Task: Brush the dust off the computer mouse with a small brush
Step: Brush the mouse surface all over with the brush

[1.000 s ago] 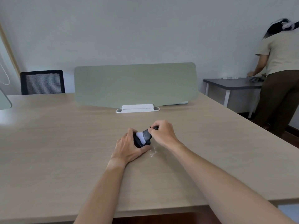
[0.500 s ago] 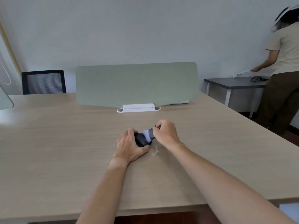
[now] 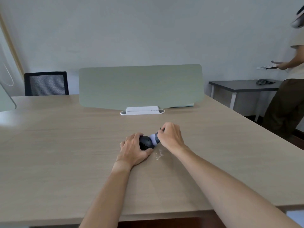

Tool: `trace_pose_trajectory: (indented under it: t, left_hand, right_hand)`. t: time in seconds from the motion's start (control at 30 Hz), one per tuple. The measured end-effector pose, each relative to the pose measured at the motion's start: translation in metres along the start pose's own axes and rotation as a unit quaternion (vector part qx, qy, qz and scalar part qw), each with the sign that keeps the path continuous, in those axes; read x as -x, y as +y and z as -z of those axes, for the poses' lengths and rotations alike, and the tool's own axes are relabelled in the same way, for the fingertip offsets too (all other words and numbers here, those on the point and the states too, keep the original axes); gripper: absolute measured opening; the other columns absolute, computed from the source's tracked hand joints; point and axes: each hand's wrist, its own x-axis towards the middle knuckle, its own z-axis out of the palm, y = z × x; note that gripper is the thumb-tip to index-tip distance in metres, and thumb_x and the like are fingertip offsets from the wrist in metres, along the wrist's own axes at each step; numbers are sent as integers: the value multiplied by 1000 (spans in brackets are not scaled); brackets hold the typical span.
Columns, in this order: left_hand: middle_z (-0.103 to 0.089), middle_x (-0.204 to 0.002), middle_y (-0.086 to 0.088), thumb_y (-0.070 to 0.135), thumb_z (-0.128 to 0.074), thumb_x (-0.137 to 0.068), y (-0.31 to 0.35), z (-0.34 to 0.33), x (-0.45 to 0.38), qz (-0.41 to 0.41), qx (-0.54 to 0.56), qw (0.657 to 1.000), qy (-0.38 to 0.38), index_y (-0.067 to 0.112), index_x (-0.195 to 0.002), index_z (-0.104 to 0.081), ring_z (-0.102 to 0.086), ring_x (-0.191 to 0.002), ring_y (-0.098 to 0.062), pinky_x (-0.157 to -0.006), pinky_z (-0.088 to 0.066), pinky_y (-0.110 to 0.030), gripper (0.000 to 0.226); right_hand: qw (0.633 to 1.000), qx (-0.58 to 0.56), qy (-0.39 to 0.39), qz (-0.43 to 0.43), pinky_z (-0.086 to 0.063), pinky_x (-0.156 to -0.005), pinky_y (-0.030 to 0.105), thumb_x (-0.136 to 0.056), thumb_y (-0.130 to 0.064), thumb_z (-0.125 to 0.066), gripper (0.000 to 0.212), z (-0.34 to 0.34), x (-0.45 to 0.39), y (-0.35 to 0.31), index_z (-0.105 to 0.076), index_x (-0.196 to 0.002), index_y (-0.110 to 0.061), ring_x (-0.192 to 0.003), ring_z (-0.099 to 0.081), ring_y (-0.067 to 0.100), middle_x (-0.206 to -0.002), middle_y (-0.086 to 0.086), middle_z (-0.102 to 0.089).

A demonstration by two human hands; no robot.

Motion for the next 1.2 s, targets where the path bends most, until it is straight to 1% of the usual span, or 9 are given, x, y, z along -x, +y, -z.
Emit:
trace_pose_trajectory:
  t: [0.13,0.2,0.3,0.4,0.53,0.7,0.93,1.07,1.2]
  left_hand:
    - [-53,-116,11,67,-58,-61,0,-1,0,19,-2,1000,-4,32,-117,-48,-47,-115,-17,-98,-30,-37,67]
    - [-53,-109,12,67,-56,-61,1,-1,0,18,3,1000,-4,31,-111,-49,-49,-110,-16,-96,-32,-35,62]
    - [-58,-116,7,53,-52,-63,0,0,-1,2,6,1000,-17,26,-115,-51,-51,-116,-20,-97,-34,-36,58]
    - [-55,-131,-1,36,-47,-64,0,3,0,2,5,1000,-25,19,-131,-48,-47,-126,-24,-105,-32,-39,70]
    - [-54,-131,-3,21,-49,-72,0,2,0,5,10,1000,-15,17,-132,-48,-46,-125,-26,-106,-30,-40,60]
    - [-58,-109,-5,15,-52,-78,0,0,-1,17,16,1000,3,18,-98,-53,-52,-110,-29,-96,-37,-39,20]
    - [-54,-129,-8,23,-56,-84,1,0,-2,38,2,999,5,14,-129,-49,-45,-124,-28,-105,-31,-42,46]
    - [-54,-128,-7,22,-56,-83,0,-2,-3,43,7,999,9,13,-126,-50,-45,-124,-28,-103,-31,-43,44]
    - [-57,-116,-7,19,-55,-80,0,-2,-3,44,18,999,16,14,-111,-54,-48,-116,-30,-95,-35,-43,31]
  right_hand:
    - [998,-51,24,22,-54,-72,38,-87,-12,-56,18,-1,0,-5,-66,-88,3,-88,-61,35,-92,16,-68]
    - [995,-98,2,10,-45,-65,29,-85,-12,-61,18,-4,2,-8,-68,-83,4,-84,-60,30,-82,13,-68]
    - [994,-103,-27,-17,-32,-59,28,-82,-8,-59,20,-6,3,-5,-58,-66,4,-71,-44,27,-63,9,-50]
    - [998,-59,-19,-34,-30,-57,31,-79,-3,-53,17,-3,0,2,-50,-64,3,-68,-35,26,-68,10,-43]
    - [1000,0,17,17,-47,-67,36,-87,-9,-51,14,1,-2,0,-58,-79,0,-80,-54,35,-87,13,-62]
    - [994,-104,-24,36,-43,-71,26,-85,-14,-61,13,-12,5,-10,-70,-86,-5,-90,-62,24,-90,7,-70]
    - [1000,-19,11,-5,-54,-79,45,-85,-6,-51,19,-3,1,7,-62,-94,7,-95,-61,40,-101,20,-66]
    - [999,-41,28,6,-52,-74,43,-82,-8,-52,15,1,0,7,-60,-90,2,-91,-60,37,-95,15,-65]
    - [996,-77,-27,33,-49,-75,31,-83,-15,-57,11,-10,4,0,-64,-89,-10,-93,-61,26,-99,7,-66]
